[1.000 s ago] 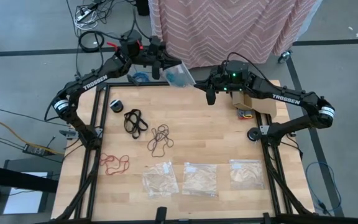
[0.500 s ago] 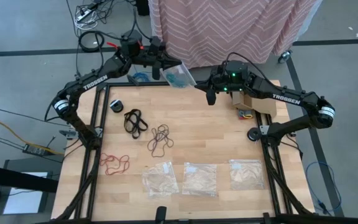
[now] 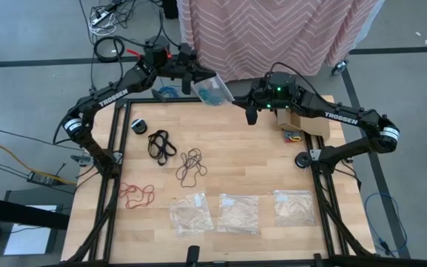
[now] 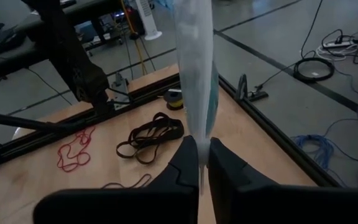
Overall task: Sort rubber bands
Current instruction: Close the top transparent zip bag
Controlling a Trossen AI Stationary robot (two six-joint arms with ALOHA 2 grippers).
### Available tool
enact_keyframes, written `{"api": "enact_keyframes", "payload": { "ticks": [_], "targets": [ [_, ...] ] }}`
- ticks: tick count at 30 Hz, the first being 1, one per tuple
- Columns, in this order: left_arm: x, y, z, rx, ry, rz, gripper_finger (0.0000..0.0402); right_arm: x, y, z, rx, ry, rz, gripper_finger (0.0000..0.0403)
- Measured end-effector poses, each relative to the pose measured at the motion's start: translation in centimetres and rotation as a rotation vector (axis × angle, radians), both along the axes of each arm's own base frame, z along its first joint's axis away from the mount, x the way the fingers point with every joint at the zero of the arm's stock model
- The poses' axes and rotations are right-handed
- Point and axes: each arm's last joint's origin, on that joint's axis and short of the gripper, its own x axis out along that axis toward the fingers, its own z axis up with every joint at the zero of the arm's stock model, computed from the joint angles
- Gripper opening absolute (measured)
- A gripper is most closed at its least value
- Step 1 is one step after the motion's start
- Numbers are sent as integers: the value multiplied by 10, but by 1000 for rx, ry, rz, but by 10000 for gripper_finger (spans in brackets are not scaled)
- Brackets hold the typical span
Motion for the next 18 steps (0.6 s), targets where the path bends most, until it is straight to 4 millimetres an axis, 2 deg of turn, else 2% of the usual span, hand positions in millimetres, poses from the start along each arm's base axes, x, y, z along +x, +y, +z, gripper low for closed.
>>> {"api": "enact_keyframes", "payload": {
  "ticks": [9, 18],
  "targets": [
    [1, 1, -2, -7, 9, 21, 11, -2, -2, -2, -7, 41, -86, 9],
    [1, 1, -1, -3, 4, 28, 58, -7, -5, -11, 42, 120, -144, 9]
  ]
}}
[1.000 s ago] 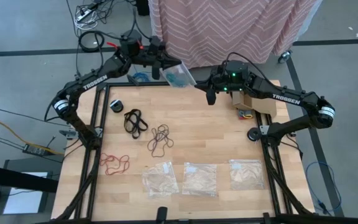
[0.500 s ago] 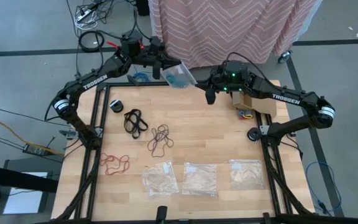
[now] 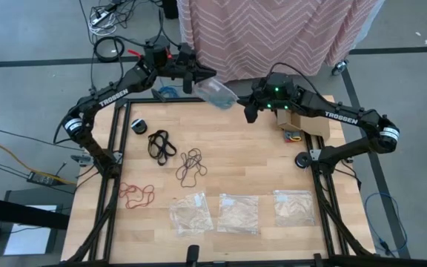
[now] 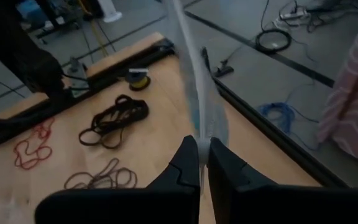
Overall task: Sort rubber bands
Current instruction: Close the top transparent zip bag
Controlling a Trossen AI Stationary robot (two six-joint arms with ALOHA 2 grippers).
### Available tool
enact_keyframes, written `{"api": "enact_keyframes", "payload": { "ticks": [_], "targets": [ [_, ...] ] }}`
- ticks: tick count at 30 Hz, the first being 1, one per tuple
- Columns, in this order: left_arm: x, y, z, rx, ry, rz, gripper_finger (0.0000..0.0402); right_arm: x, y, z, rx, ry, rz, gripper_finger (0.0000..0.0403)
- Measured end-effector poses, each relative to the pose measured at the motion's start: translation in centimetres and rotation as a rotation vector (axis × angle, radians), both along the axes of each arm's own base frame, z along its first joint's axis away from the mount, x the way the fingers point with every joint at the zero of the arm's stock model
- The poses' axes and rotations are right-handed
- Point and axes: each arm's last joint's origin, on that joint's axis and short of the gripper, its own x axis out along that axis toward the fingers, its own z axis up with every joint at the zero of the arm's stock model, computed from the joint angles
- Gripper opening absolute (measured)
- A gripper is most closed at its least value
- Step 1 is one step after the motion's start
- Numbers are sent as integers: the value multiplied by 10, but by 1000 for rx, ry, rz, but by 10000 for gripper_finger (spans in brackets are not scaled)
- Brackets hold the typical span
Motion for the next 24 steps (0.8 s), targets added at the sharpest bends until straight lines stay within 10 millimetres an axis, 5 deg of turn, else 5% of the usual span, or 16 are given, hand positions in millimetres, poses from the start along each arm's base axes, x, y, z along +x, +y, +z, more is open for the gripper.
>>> {"api": "enact_keyframes", "payload": {
  "ticks": [24],
  "targets": [
    [3, -6, -1, -72, 14, -80, 83, -27, -9, -27, 75, 353, -223, 9]
  ]
}}
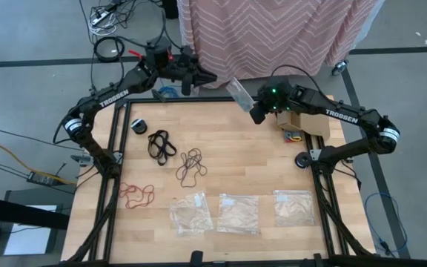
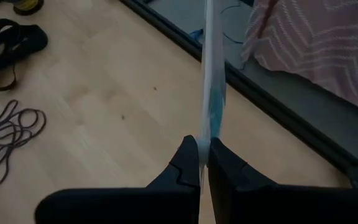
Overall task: Sort rubber bands
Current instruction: Close the top transparent zip bag
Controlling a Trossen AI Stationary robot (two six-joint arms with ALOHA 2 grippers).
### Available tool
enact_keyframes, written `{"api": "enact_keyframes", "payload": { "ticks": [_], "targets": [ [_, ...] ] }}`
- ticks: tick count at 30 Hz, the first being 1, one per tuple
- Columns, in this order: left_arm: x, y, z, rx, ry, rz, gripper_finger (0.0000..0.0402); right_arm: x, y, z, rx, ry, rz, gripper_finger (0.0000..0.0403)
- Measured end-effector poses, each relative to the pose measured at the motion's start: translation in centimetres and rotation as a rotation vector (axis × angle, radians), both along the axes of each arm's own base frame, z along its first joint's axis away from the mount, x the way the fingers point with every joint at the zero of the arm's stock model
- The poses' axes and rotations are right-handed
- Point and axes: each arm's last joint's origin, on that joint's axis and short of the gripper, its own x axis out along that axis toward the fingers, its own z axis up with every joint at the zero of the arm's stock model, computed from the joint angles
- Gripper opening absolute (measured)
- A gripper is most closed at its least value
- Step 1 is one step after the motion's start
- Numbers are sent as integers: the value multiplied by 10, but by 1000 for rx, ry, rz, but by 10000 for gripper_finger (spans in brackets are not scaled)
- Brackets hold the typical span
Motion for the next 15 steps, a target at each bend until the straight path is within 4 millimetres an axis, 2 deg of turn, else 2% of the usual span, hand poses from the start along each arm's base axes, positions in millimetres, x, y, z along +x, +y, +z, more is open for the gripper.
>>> {"api": "enact_keyframes", "payload": {
  "ticks": [5, 11, 15],
  "targets": [
    [1, -1, -1, -5, 8, -3, 83, -1, 1, -4, 43, 21, 17, 9],
    [0, -1, -8, -40, 65, -4, 83, 0, 2, -33, 129, 113, 13, 9],
    [1, -2, -11, -42, 92, -8, 83, -5, 0, -47, 139, 133, -55, 9]
  ]
}}
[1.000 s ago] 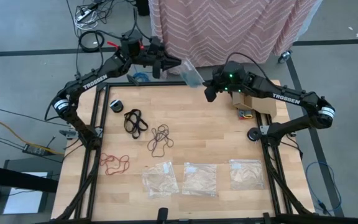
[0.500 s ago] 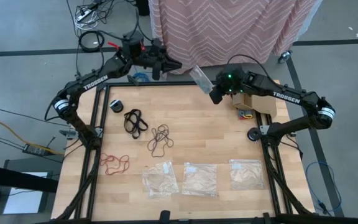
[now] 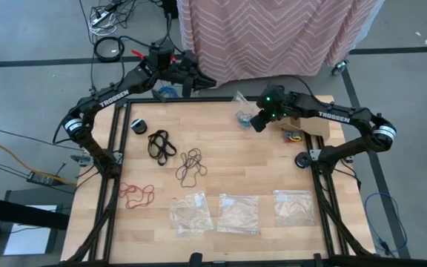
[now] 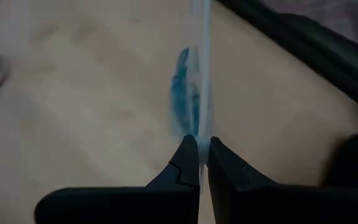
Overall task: Sort rubber bands
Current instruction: Close the top transparent zip bag, then open the bottom center transparent zip bag
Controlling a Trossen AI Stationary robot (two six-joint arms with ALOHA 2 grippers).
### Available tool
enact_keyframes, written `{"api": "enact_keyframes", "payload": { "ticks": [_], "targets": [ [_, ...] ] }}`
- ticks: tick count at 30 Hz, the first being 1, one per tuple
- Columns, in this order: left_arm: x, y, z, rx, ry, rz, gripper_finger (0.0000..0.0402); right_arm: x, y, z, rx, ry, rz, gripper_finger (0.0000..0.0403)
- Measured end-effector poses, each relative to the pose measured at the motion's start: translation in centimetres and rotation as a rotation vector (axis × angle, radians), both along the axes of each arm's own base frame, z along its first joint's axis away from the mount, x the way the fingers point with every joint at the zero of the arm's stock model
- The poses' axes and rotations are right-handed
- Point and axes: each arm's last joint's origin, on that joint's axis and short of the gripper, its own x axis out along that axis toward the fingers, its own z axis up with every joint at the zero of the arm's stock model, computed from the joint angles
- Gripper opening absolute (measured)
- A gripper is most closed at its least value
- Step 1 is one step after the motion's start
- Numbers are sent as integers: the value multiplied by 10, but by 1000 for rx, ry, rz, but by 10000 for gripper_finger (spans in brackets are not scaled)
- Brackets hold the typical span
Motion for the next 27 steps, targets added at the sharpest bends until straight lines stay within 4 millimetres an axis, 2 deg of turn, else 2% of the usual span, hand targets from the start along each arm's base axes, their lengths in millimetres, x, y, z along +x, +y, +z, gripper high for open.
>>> {"api": "enact_keyframes", "payload": {
  "ticks": [6, 12, 18, 27],
  "targets": [
    [2, -2, 0, -1, 3, -8, 83, -11, -8, -11, -26, 53, -111, 9],
    [3, -4, -1, -2, 5, -15, 83, -26, -13, -26, 46, 77, -262, 13],
    [3, -5, -1, -7, 8, -15, 83, -31, -13, -32, 62, 98, -307, 52],
    [3, -5, -1, -9, 12, -15, 83, -25, -13, -30, 39, 47, -286, 105]
  ]
}}
